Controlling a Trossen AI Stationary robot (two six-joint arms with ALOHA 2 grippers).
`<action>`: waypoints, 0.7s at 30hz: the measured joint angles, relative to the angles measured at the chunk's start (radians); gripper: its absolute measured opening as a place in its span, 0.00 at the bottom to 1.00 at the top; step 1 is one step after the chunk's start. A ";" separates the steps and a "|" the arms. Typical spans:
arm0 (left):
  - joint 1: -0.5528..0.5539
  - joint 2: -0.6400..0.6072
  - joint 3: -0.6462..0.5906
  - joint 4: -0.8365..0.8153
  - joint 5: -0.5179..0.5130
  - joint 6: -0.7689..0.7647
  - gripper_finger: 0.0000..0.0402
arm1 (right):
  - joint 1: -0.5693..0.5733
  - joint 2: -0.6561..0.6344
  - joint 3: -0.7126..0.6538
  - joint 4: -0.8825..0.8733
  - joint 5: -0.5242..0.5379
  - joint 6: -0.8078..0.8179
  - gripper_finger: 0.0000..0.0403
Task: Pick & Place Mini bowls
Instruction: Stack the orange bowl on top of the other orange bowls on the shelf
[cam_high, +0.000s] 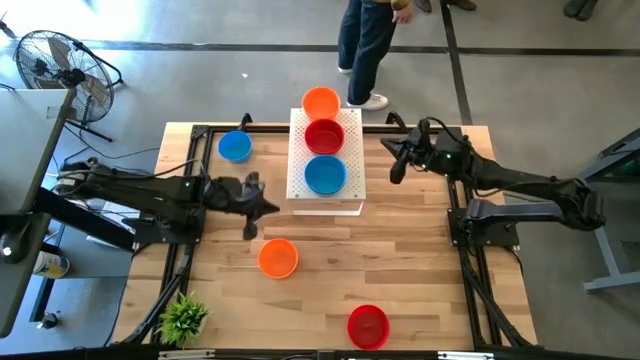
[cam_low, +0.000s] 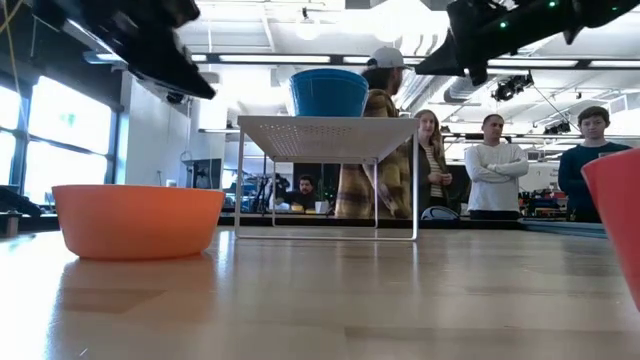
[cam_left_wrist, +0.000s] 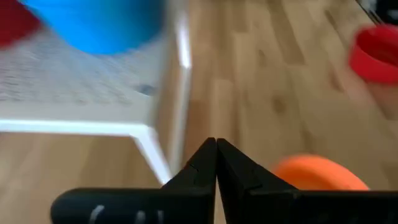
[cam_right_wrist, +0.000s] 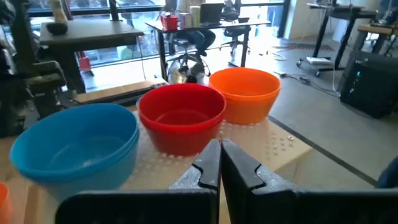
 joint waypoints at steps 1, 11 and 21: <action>-0.032 0.004 0.012 -0.041 -0.005 -0.018 0.01 | 0.006 -0.011 -0.009 -0.001 0.003 -0.004 0.00; -0.251 0.148 0.071 -0.257 -0.059 -0.366 0.01 | 0.090 -0.042 -0.042 -0.008 0.008 -0.022 0.00; -0.237 0.234 0.105 -0.390 0.032 -0.796 0.05 | 0.176 -0.041 -0.042 -0.012 0.075 -0.071 0.00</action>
